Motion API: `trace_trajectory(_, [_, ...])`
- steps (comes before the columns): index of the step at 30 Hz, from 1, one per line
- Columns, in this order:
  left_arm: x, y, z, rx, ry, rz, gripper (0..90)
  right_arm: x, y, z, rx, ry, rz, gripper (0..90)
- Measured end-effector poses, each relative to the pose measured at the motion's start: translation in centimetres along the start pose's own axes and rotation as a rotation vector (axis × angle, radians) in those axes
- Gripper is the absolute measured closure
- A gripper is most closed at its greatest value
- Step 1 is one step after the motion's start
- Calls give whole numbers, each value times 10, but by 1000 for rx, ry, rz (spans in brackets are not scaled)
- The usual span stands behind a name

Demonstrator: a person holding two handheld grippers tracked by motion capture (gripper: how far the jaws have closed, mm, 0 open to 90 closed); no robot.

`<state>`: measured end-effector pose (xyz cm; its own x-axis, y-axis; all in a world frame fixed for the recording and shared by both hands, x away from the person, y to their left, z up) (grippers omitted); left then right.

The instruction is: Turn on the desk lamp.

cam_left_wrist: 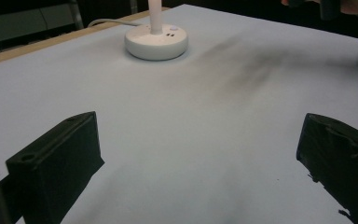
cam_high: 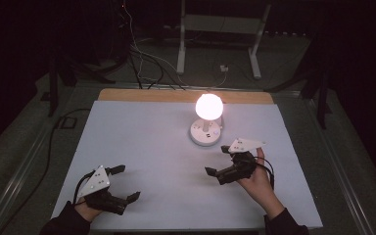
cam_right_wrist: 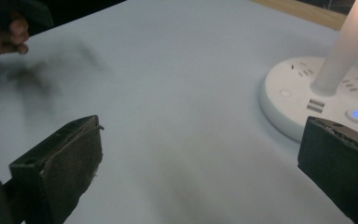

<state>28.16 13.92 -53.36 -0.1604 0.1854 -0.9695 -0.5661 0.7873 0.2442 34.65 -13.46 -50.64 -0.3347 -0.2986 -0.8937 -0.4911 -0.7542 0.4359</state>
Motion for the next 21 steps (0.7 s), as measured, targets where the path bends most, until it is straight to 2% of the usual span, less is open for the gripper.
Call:
trace_trajectory(6, [0, 0, 0, 2, 0, 1, 4, 21, 15, -1, 1, 18, 1, 0])
trace_trajectory(8, [0, 0, 0, 3, 0, 0, 4, 29, 20, -1, -1, 8, 0, 0])
trace_trajectory(15, [-1, 0, 0, 4, 3, -4, 4, 57, 38, -12, 46, 3, 13, 0])
trace_trajectory(19, [0, 0, -1, 5, 0, 0, 4, 71, 49, -22, 104, 24, 26, 0])
trace_trajectory(20, [0, 0, -1, 5, 1, -1, 4, 79, 54, -23, 111, 37, 35, 0])
trace_trajectory(21, [0, 0, -1, 5, 1, -2, 4, 79, 54, -23, 111, 37, 35, 0])
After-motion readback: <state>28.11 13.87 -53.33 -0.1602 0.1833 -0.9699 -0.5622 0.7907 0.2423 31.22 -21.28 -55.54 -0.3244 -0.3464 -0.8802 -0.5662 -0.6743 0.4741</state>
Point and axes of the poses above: each handheld gripper's, and its own axes: y roughly backward along the jaws, x roughly out of its underside, z roughly to its left, the point moved 10 cm from there along -y, roughly forward along the jaws, and after that the axes turned 8 degrees about -z, right-handed, at the moved point
